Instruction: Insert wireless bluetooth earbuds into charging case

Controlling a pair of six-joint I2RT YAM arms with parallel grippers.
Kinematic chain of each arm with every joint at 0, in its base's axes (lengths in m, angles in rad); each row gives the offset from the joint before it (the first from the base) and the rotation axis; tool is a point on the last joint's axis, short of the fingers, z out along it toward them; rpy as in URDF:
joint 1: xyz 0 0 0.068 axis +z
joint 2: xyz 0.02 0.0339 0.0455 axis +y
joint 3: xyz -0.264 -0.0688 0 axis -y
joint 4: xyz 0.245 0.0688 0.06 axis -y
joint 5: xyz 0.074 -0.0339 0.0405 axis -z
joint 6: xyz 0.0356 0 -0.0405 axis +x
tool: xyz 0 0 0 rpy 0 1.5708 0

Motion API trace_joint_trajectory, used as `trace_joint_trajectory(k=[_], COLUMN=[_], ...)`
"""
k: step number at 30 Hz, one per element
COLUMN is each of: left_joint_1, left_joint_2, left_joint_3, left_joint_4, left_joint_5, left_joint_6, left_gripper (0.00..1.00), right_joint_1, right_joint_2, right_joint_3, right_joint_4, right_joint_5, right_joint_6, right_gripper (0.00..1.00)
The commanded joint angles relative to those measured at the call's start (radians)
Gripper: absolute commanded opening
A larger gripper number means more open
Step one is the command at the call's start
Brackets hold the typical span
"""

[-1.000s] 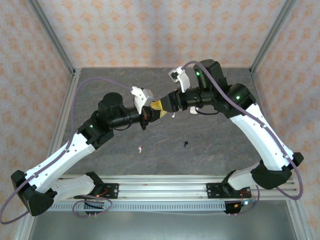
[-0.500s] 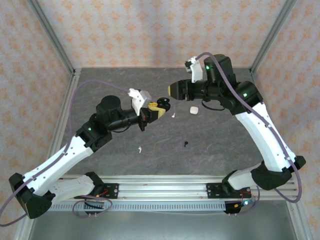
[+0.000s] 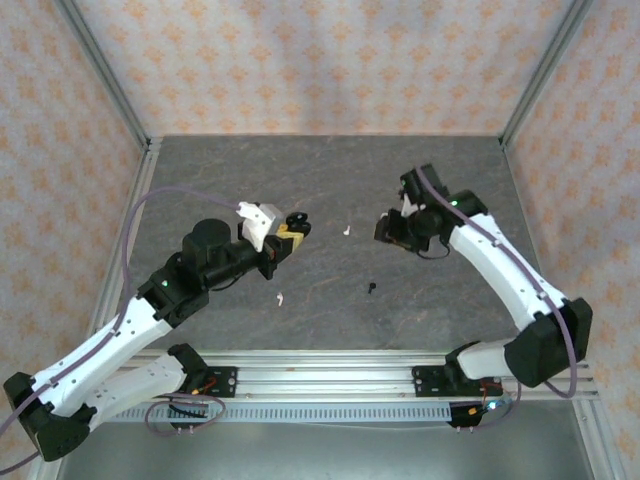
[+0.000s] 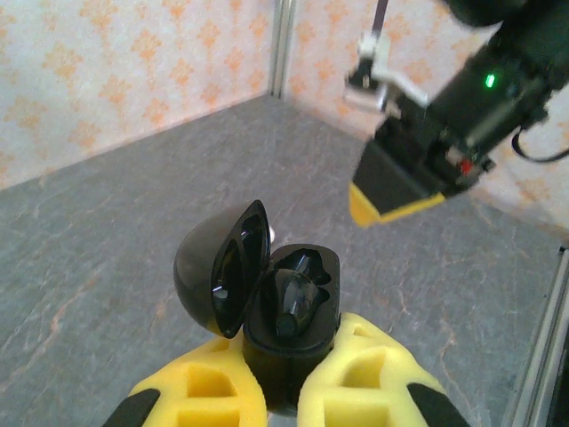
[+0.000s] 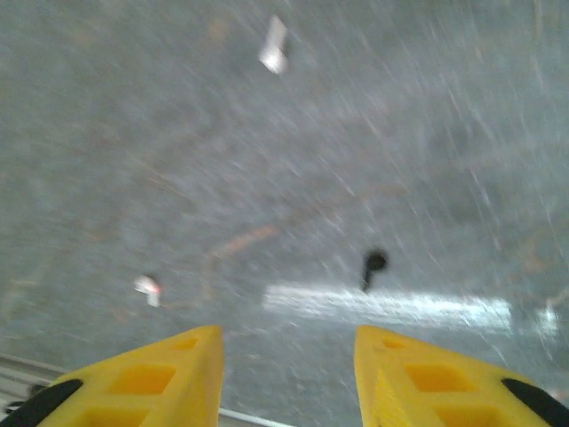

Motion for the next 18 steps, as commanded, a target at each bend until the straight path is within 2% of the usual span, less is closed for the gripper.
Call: trace_joint_trajectory(k=[1, 10, 18], left_joint_1=[-0.008, -0.008, -0.008], left_joint_2=[-0.037, -0.077, -0.119], left_joint_3=[-0.027, -0.06, -0.086], left_joint_4=[-0.001, -0.008, -0.013], left_joint_5=[-0.043, -0.048, -0.046], left_joint_6=[-0.008, -0.032, -0.068], left_gripper=[0.0, 0.0, 0.0], right_joint_1=[-0.004, -0.002, 0.016], right_joint_2=[0.022, 0.163, 0.283], right_joint_3=[-0.102, -0.226, -0.206], right_joint_4=[-0.008, 0.125, 0.142], right_joint_5=[-0.024, -0.118, -0.074], right_joint_6=[0.031, 0.064, 0.039], right_gripper=[0.41, 0.41, 0.39])
